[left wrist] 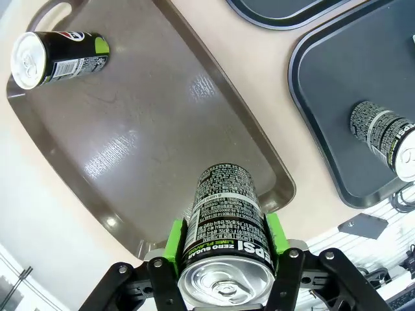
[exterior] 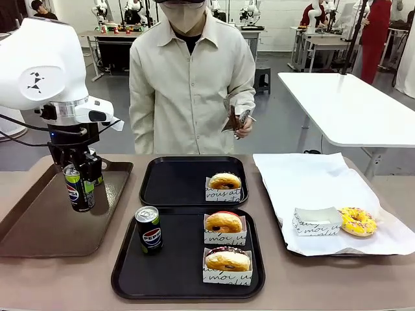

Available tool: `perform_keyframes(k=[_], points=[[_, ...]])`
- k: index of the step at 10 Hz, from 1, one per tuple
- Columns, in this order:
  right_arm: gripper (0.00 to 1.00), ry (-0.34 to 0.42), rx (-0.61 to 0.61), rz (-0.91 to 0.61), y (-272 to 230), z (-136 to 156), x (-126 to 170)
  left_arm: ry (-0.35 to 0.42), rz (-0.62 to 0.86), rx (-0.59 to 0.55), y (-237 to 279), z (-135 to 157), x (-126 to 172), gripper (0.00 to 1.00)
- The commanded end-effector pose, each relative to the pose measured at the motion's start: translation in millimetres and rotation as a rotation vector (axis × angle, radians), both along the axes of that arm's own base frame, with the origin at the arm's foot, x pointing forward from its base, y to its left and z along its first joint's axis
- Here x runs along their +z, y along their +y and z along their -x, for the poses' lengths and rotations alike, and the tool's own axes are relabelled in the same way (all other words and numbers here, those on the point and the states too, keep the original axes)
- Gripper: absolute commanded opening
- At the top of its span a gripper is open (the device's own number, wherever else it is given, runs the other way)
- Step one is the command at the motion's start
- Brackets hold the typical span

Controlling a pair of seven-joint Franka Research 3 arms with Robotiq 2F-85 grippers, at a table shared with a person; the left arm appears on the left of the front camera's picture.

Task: Set up donuts and drinks on trays.
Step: Pick up one Pepsi coke from the Handle tray and place it on the Flat Tray without a Pepsi coke.

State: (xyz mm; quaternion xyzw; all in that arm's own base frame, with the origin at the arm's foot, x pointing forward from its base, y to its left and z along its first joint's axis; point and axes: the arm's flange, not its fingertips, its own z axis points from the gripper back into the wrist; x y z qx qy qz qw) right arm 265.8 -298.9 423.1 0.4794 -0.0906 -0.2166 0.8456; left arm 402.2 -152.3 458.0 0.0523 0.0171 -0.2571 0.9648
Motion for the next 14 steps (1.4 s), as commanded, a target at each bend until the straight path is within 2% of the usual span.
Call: perform_keyframes(k=[1,3,6,10,11,12,14], points=[[1.0,0.01,0.006,-0.004,0,2,1,-0.044,0.0,-0.012,-4,-17,6,0.59],[1.0,0.01,0.006,-0.004,0,2,1,-0.033,0.065,-0.03,-14,-42,14,0.59],[1.0,0.01,0.006,-0.004,0,2,1,-0.056,0.136,-0.084,-44,-71,25,0.59],[1.0,0.01,0.006,-0.004,0,2,1,-0.058,0.211,-0.102,-84,-104,10,0.59],[1.0,0.01,0.006,-0.004,0,2,1,-0.011,0.194,-0.109,-83,-102,7,0.59],[1.0,0.01,0.006,-0.004,0,2,1,0.077,0.127,-0.111,-66,-83,11,0.59],[1.0,0.01,0.006,-0.004,0,2,1,0.141,0.156,-0.162,-20,-28,2,0.59]])
